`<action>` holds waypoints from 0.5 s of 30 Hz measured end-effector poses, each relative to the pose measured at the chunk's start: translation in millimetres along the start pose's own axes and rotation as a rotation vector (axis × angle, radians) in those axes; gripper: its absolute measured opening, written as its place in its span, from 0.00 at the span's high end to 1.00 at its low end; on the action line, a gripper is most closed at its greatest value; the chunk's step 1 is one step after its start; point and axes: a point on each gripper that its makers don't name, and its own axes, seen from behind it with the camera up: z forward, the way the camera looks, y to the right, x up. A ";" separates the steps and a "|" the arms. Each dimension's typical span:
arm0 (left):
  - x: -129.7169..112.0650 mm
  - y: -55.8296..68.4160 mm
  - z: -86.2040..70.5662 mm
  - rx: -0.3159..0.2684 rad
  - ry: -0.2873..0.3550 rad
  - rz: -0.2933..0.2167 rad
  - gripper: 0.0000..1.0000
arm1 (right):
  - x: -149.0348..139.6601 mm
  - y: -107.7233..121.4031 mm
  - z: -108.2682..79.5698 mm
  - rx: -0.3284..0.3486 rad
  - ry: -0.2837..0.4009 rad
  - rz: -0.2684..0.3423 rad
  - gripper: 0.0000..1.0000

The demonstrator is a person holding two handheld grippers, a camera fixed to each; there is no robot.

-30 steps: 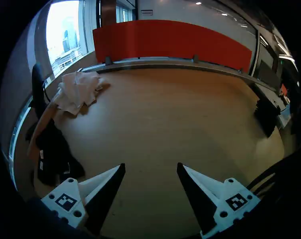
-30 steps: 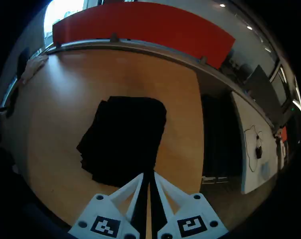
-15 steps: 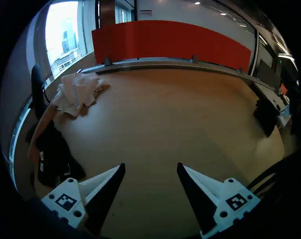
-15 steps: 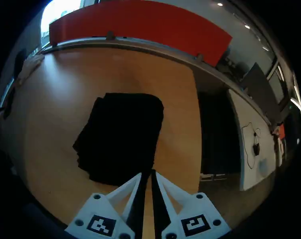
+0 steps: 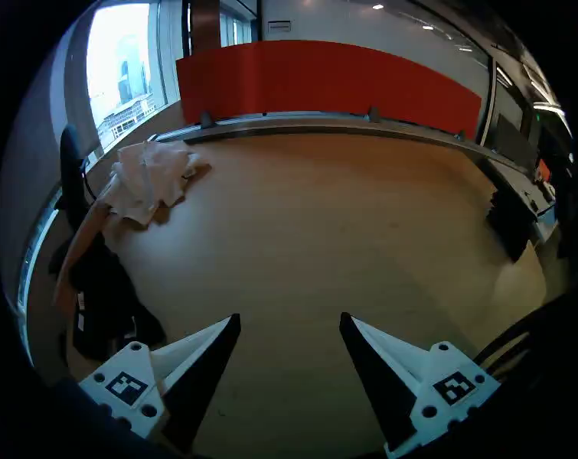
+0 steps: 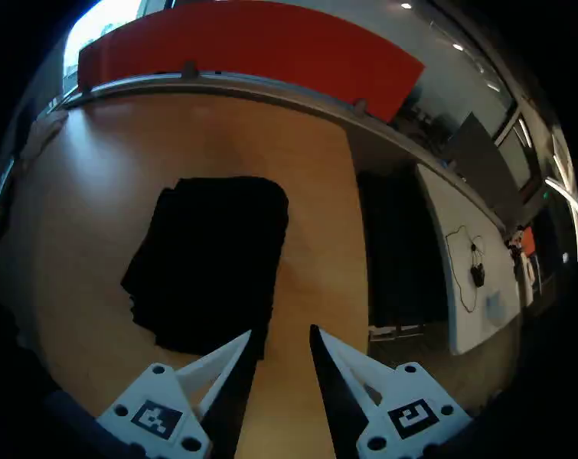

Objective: Fold towel

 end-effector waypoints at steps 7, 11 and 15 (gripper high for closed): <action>-0.1 -1.2 -0.5 -0.003 0.002 0.001 0.03 | -2.7 10.9 -3.5 -0.045 -0.002 0.002 0.47; -0.8 -2.1 -0.9 -0.003 0.004 -0.001 0.03 | 0.4 11.9 -5.9 -0.052 0.014 0.013 0.33; -0.7 -2.7 -2.1 -0.003 0.007 -0.002 0.03 | 5.1 10.6 -7.5 -0.053 0.032 0.021 0.03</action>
